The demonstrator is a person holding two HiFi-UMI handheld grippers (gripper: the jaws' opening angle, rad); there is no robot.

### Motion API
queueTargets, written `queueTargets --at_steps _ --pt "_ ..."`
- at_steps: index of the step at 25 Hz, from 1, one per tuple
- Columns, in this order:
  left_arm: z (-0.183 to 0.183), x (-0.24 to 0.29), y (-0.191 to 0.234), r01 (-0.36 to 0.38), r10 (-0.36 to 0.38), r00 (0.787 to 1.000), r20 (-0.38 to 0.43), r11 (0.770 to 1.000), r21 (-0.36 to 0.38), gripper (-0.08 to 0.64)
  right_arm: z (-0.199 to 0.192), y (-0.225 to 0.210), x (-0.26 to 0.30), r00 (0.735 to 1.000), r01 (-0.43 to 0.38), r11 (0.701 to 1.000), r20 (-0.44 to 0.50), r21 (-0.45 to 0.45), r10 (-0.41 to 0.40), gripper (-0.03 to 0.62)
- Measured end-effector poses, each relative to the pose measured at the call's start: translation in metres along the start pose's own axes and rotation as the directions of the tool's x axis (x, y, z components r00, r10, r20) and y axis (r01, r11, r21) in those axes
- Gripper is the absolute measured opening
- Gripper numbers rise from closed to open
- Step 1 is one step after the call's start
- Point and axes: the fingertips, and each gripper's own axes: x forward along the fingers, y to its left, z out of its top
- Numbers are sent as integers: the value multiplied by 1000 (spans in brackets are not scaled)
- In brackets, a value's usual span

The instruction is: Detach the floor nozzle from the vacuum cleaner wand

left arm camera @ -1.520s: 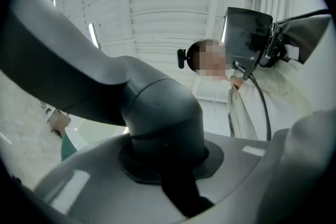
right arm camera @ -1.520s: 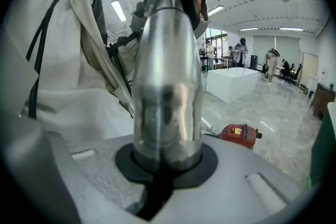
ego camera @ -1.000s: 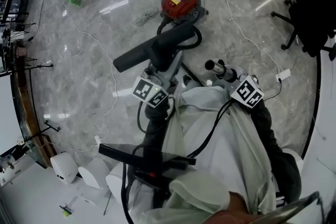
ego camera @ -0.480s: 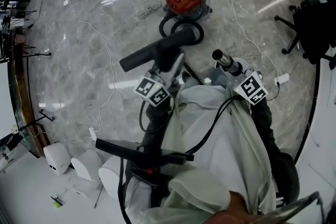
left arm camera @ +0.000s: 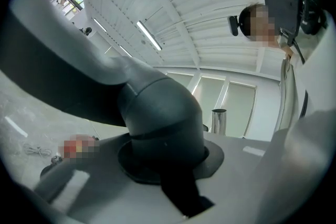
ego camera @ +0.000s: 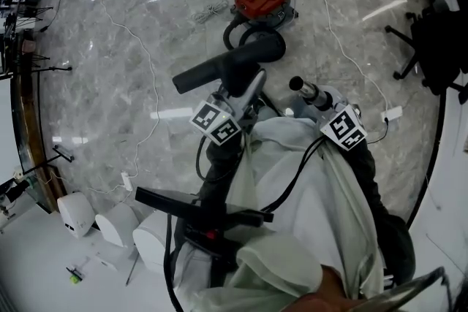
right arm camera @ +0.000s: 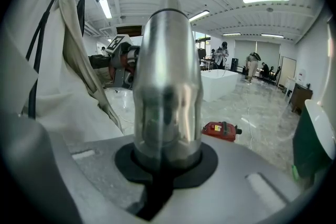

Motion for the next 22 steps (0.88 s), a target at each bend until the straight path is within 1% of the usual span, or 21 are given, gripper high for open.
queueTargets --at_steps 6,10,15,22 --pt "-3 4 -3 11 -11 1000 -2 1000 -19 80 -4 0 -1 1000 3 1000 -19 -18 -3 43" --pt "-1 4 -2 12 -12 1000 -1 1000 -18 80 -5 4 5 999 -7 999 -39 -39 6 43" --pt "2 3 1 2 -2 1000 1 1000 -25 80 5 6 9 999 -28 998 -17 -48 28 43" --pt "7 1 4 -8 8 1000 10 999 -33 80 8 5 13 999 -39 997 -36 -62 37 42"
